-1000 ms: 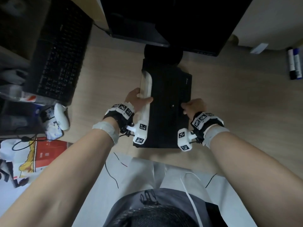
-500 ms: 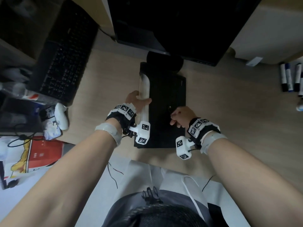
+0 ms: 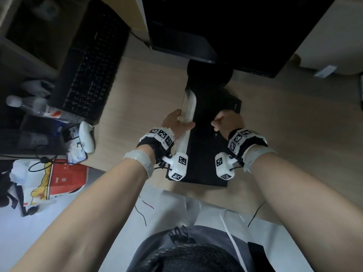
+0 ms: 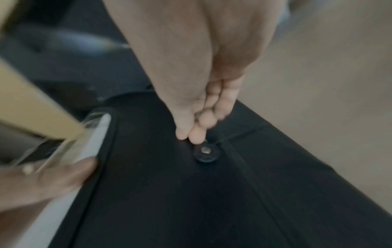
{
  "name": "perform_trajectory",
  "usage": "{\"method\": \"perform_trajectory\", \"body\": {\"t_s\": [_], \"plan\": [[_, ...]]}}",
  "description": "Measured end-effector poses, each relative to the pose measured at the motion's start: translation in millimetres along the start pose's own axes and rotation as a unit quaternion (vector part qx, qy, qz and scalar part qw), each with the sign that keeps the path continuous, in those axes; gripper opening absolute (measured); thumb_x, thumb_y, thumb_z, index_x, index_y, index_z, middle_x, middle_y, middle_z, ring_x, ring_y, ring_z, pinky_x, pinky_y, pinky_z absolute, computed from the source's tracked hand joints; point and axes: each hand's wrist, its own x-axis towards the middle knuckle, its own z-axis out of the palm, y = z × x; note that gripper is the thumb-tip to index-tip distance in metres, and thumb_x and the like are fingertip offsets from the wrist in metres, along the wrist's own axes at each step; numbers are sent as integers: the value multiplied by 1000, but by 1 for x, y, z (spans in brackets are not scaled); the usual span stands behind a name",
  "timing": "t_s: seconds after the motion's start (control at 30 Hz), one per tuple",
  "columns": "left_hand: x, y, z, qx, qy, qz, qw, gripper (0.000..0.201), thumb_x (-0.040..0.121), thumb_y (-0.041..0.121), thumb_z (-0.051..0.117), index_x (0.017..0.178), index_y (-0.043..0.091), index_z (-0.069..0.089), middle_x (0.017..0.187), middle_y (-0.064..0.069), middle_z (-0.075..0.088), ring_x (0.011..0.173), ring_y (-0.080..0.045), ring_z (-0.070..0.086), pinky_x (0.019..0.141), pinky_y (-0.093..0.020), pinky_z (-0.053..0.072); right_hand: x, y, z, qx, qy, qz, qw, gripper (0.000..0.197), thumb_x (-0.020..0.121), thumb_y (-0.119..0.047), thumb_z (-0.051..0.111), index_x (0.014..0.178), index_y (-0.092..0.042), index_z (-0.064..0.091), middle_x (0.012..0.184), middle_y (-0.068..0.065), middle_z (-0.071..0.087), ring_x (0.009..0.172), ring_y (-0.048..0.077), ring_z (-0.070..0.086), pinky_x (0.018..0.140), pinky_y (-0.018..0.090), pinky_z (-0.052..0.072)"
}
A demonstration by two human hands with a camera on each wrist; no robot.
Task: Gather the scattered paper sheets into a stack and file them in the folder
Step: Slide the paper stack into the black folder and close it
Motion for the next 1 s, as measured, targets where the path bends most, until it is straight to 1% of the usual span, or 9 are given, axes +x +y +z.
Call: {"method": "perform_trajectory", "body": {"t_s": [0.07, 0.17, 0.27, 0.37, 0.43, 0.57, 0.73, 0.87, 1.0], "plan": [[2, 0, -1, 7, 6, 7, 1000, 70, 80, 38, 73, 138, 15, 41, 125, -5, 60, 111, -25, 61, 97, -38, 50, -4, -5, 2, -3, 1, -36, 999, 8, 90, -25, 59, 93, -18, 62, 74, -3, 71, 71, 13, 69, 66, 26, 50], [5, 1, -3, 20, 22, 14, 999, 58, 77, 40, 73, 125, 16, 50, 112, -3, 64, 99, -24, 64, 90, -40, 53, -12, -7, 9, -46, -16, -92, 995, 8, 90, -19, 55, 98, -18, 54, 84, 0, 67, 76, 19, 66, 74, 34, 54], [10, 0, -8, 34, 38, 4, 999, 56, 77, 42, 70, 123, 14, 54, 112, -4, 64, 100, -26, 62, 87, -40, 53, -21, -5, 16, -24, -52, -109, 992, 14, 87, -11, 51, 99, -17, 49, 84, 0, 67, 76, 18, 66, 77, 38, 55], [14, -4, -8, 47, 48, -17, 998, 67, 83, 43, 66, 139, 13, 44, 137, -7, 52, 120, -28, 53, 98, -35, 46, -37, 2, 27, 18, -83, -62, 994, 16, 85, -9, 48, 98, -17, 50, 82, 2, 71, 73, 17, 68, 76, 39, 57], [14, -8, -4, 32, 50, -32, 998, 72, 87, 41, 64, 146, 13, 35, 146, -7, 42, 129, -27, 46, 95, -30, 39, -46, 13, 34, 75, -80, 6, 994, 12, 87, -11, 52, 99, -13, 53, 81, 3, 72, 70, 19, 70, 73, 34, 58], [11, -16, -1, 9, 44, -41, 998, 75, 87, 43, 64, 149, 16, 30, 150, -6, 37, 132, -27, 43, 100, -33, 40, -43, 48, 28, 21, -50, 83, 995, 25, 91, -29, 60, 89, -8, 72, 82, 3, 75, 82, 20, 70, 80, 29, 52], [6, -22, -1, 14, 27, -28, 999, 70, 88, 38, 66, 145, 12, 35, 144, -7, 44, 128, -26, 47, 91, -28, 38, -15, 51, 14, 17, 64, 127, 990, 32, 94, -24, 56, 99, 6, 67, 100, 18, 70, 97, 32, 65, 87, 36, 50], [6, -25, -2, 18, 25, -21, 999, 75, 86, 39, 68, 146, 10, 33, 143, -7, 46, 127, -26, 48, 95, -28, 39, -13, 38, 20, 22, -3, 66, 998, 30, 91, -22, 53, 90, 4, 70, 90, 14, 73, 88, 31, 67, 81, 37, 53], [7, -28, -4, 7, 33, -31, 999, 79, 85, 40, 69, 148, 12, 30, 144, -7, 45, 129, -26, 48, 105, -34, 41, -17, 28, 21, 52, 9, 4, 999, 17, 88, -32, 57, 87, -19, 69, 88, -2, 72, 85, 15, 64, 70, 25, 43]]}}
